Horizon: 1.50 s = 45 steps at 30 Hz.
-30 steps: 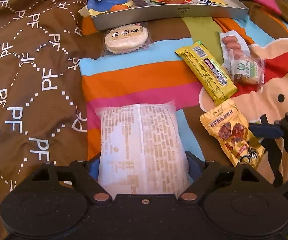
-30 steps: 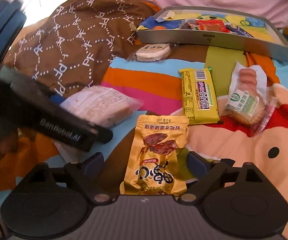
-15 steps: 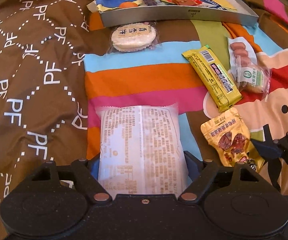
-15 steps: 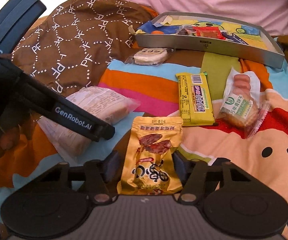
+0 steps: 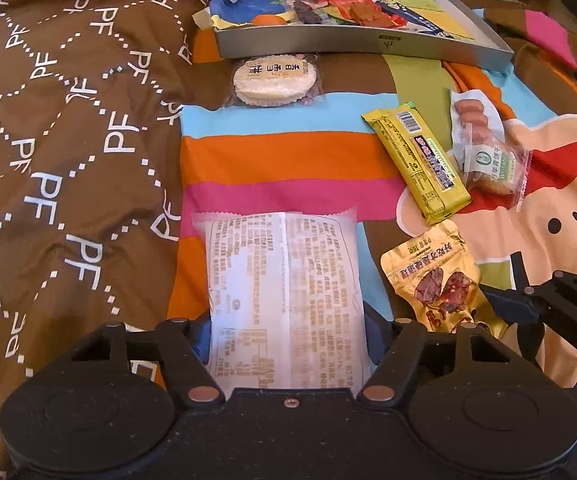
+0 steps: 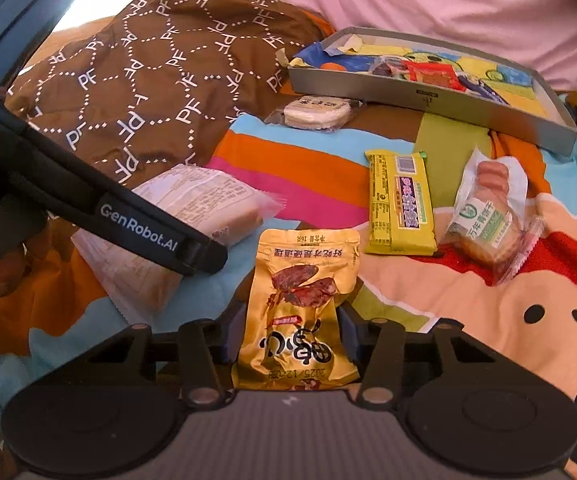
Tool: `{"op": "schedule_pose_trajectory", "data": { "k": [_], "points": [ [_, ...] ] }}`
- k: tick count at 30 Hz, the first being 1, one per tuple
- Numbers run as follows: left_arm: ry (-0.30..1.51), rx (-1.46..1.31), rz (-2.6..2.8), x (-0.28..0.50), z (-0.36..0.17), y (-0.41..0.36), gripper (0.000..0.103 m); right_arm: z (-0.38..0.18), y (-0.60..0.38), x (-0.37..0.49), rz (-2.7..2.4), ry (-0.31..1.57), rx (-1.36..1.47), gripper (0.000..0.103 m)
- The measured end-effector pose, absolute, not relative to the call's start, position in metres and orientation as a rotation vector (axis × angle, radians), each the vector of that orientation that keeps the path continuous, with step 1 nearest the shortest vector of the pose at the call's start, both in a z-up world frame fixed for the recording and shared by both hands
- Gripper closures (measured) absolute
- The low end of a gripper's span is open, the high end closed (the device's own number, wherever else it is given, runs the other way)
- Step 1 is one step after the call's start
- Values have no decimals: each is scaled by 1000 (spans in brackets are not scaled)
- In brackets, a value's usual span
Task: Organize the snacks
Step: 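Lift the white packet with the left tool while the right tool lifts the gold pouch, then lower the white packet into the tray with the left tool while the right tool releases the gold pouch there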
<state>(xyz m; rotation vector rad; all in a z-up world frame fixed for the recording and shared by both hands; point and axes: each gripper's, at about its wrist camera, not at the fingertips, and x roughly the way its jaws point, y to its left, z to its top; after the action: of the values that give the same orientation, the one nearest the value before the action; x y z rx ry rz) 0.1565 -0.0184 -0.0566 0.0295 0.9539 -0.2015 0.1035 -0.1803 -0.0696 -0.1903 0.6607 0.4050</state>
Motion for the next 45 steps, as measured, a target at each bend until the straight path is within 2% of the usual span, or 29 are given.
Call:
{"op": "schedule_pose_trajectory", "data": {
  "k": [14, 29, 38, 45],
  "points": [
    [904, -18, -216, 139, -47, -16, 35, -69, -164, 87, 289, 488, -495, 52],
    [788, -43, -228, 144, -16, -30, 35, -44, -183, 81, 220, 352, -476, 52],
    [708, -29, -219, 182, 15, -36, 35, -20, -197, 99, 168, 276, -458, 51],
    [623, -39, -198, 245, 40, -37, 34, 19, -188, 153, 112, 200, -452, 51]
  ]
}}
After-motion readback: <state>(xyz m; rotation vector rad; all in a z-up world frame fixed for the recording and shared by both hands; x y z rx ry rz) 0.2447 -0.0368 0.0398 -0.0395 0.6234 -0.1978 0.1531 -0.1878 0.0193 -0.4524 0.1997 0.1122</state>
